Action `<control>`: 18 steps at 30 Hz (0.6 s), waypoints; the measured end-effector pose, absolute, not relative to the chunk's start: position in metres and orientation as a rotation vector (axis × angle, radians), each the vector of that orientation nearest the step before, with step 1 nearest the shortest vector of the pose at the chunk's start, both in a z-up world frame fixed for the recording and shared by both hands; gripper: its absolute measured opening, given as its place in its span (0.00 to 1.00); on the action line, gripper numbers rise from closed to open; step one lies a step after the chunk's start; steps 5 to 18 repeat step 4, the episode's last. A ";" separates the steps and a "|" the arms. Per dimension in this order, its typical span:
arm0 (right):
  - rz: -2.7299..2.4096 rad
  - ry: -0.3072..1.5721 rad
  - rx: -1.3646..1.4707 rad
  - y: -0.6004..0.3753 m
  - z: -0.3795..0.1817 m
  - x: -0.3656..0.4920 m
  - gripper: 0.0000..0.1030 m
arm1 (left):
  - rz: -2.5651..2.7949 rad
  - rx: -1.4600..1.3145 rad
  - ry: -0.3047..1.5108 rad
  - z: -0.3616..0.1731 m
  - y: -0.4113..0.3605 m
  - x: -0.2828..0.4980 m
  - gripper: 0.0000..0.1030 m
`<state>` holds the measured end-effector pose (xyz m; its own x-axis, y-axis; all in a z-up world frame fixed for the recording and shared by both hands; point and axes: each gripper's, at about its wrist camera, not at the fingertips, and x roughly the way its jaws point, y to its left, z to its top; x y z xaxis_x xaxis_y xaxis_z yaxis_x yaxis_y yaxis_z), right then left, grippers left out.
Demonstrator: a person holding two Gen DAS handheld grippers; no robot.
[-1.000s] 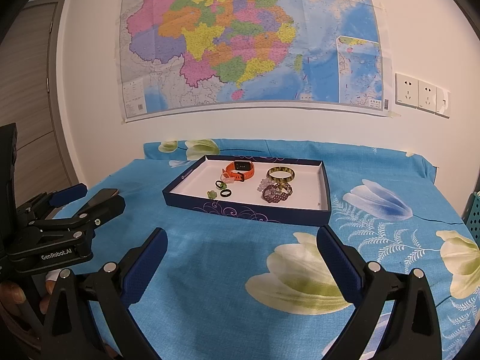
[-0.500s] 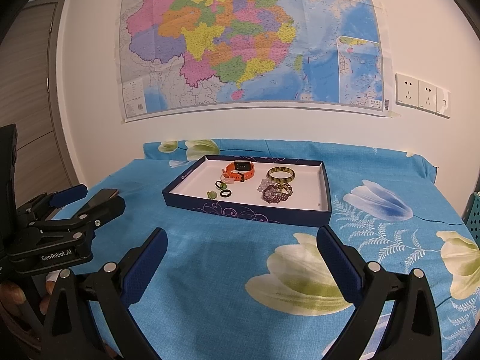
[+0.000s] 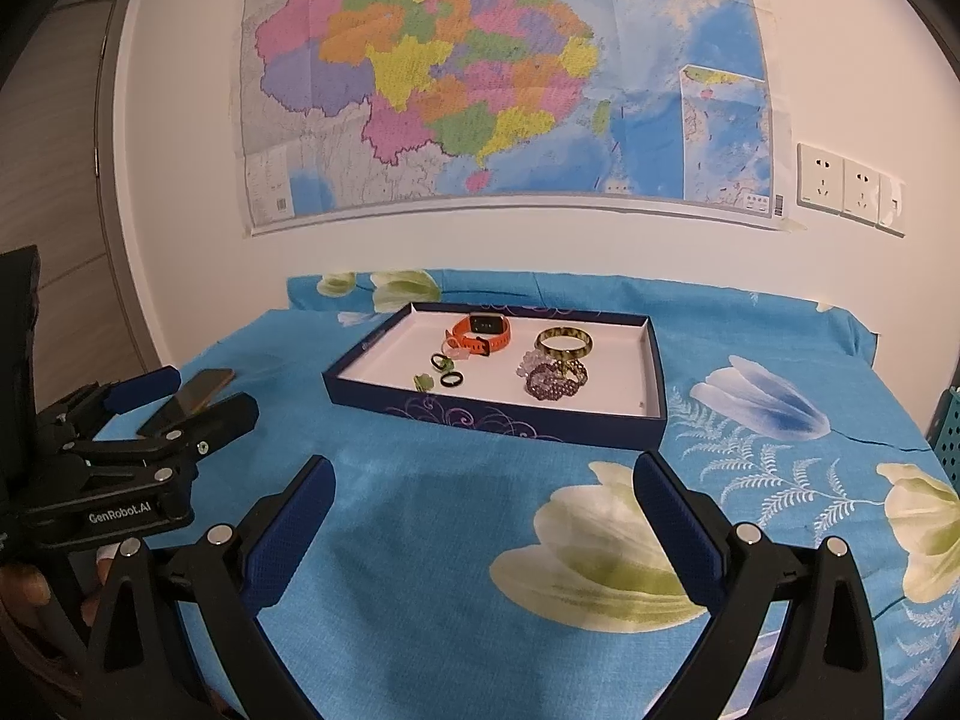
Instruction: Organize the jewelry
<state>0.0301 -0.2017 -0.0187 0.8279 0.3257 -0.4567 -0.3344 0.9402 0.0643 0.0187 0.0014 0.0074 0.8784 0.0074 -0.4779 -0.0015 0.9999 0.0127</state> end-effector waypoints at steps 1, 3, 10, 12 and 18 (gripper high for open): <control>0.348 0.487 -0.021 -0.203 -0.020 0.031 0.94 | -0.001 0.008 0.511 0.006 0.002 0.021 0.95; 0.341 0.506 -0.015 -0.209 -0.023 0.036 0.94 | -0.010 -0.014 0.555 -0.002 0.006 0.030 0.95; 0.331 0.514 -0.013 -0.213 -0.025 0.039 0.94 | -0.008 -0.023 0.573 -0.006 0.008 0.034 0.95; 0.331 0.514 -0.013 -0.213 -0.025 0.039 0.94 | -0.008 -0.023 0.573 -0.006 0.008 0.034 0.95; 0.331 0.514 -0.013 -0.213 -0.025 0.039 0.94 | -0.008 -0.023 0.573 -0.006 0.008 0.034 0.95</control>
